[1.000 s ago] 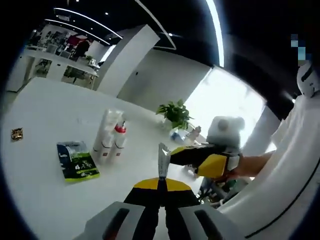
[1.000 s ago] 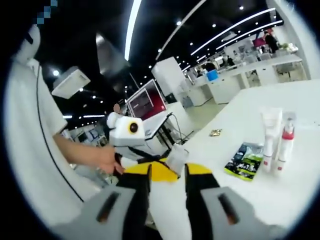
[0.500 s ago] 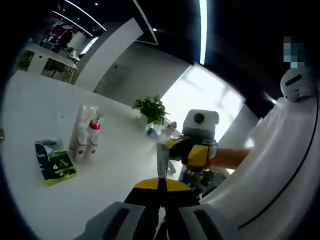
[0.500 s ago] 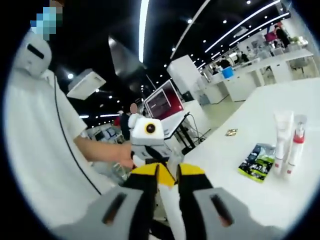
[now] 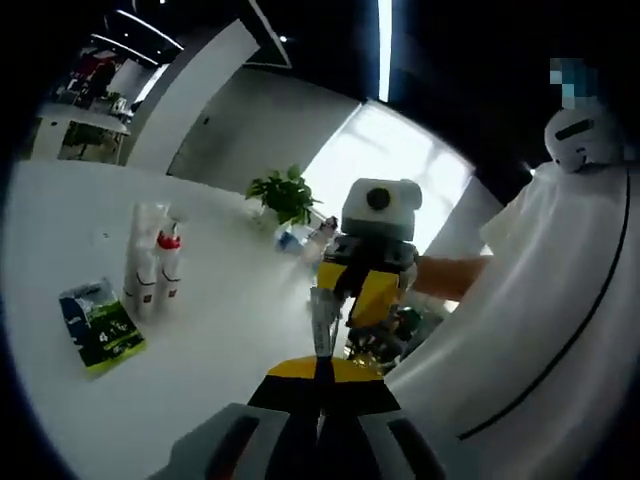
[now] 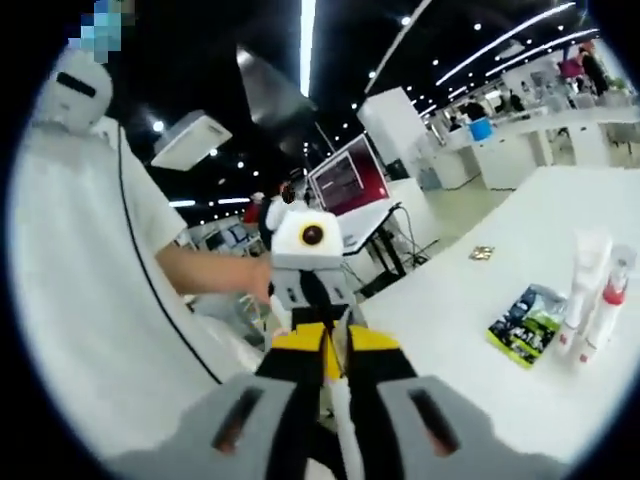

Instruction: Arrange the skincare products in the storage area until every visible bottle or jar stands upright without overlapping.

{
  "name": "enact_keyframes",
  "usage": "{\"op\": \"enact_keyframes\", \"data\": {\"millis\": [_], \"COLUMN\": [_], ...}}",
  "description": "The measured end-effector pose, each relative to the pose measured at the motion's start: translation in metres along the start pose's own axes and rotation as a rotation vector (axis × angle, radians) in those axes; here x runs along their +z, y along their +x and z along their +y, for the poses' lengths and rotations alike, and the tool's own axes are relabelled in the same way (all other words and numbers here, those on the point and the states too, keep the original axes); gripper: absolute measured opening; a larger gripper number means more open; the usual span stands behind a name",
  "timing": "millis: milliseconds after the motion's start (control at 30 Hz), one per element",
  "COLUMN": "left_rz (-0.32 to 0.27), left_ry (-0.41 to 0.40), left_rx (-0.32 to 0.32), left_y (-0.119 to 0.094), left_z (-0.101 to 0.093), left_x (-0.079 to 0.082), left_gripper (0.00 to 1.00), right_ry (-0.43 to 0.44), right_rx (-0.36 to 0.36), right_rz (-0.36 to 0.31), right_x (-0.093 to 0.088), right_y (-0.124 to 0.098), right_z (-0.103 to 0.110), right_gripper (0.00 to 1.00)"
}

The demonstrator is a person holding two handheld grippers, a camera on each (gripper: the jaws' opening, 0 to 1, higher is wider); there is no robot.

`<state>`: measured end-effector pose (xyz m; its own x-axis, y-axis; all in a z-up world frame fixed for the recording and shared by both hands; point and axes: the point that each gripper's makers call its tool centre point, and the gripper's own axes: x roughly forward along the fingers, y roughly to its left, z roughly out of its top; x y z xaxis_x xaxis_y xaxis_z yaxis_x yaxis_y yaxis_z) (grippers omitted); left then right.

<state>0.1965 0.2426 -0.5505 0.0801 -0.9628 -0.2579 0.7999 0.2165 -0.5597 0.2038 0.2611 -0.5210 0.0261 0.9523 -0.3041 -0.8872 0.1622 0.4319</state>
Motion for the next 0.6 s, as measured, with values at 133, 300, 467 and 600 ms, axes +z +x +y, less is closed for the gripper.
{"op": "enact_keyframes", "data": {"millis": [133,300,467,600], "left_rz": [0.046,0.014,-0.057,-0.201], "left_ry": [0.019,0.008,-0.051,-0.177], "left_rx": [0.018,0.072,0.143,0.182], "left_y": [0.006,0.005,-0.001,-0.011], "left_z": [0.003,0.013,0.026,0.037], "left_x": [-0.005,0.001,0.004,0.015], "left_gripper": [0.02,0.15,0.33,0.51], "right_ry": [-0.056,-0.018,0.026,0.073], "right_rx": [-0.027,-0.018,-0.024,-0.034], "right_rz": [0.043,0.015,-0.035,-0.109], "right_x": [-0.006,-0.003,0.001,0.010], "right_y": [0.003,-0.002,-0.011,-0.022], "right_z": [-0.002,-0.006,-0.013,-0.019], "right_gripper": [0.04,0.02,0.01,0.01]}}
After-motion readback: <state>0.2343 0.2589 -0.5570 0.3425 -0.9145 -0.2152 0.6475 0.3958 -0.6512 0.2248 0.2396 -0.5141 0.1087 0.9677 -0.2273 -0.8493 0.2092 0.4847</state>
